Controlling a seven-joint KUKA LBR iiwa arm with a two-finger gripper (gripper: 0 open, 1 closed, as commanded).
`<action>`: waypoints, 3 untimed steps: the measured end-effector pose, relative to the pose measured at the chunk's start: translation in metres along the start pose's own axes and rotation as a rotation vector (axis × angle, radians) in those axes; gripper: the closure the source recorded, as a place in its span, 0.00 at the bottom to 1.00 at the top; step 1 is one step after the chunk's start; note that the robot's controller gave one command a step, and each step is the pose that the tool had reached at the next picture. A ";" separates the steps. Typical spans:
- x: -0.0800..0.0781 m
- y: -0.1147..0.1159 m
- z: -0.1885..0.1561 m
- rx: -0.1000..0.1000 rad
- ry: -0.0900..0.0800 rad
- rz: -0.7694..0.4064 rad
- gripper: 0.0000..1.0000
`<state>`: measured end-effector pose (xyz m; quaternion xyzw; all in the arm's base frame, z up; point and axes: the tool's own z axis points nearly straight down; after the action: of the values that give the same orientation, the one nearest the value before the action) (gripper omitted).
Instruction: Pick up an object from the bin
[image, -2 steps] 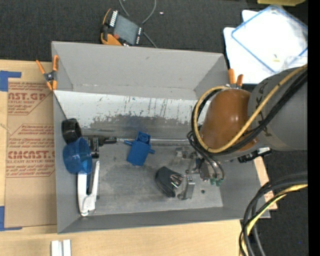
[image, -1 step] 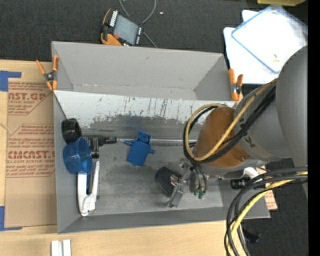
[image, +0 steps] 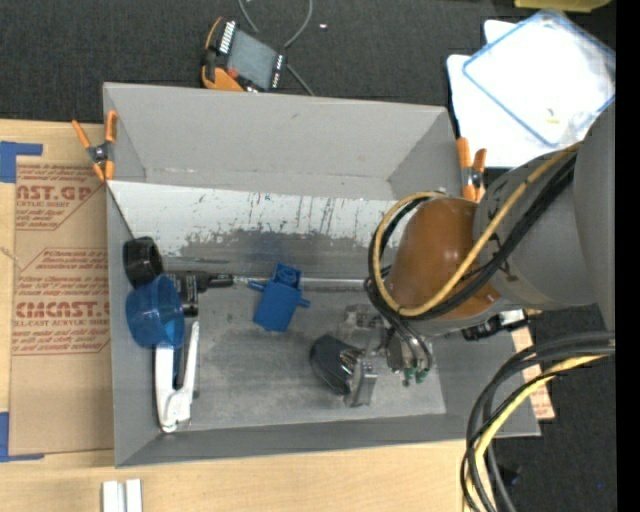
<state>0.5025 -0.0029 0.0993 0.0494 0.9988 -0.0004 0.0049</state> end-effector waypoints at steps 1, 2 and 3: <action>0.015 0.014 0.000 0.003 0.008 0.283 1.00; 0.015 0.014 0.000 0.003 0.008 0.283 1.00; -0.003 0.016 0.001 0.001 0.007 0.279 1.00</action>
Offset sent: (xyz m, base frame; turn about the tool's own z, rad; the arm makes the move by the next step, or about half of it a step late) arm 0.0000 0.0000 0.0000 0.0000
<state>0.5074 0.0126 0.0987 0.1880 0.9822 -0.0002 0.0013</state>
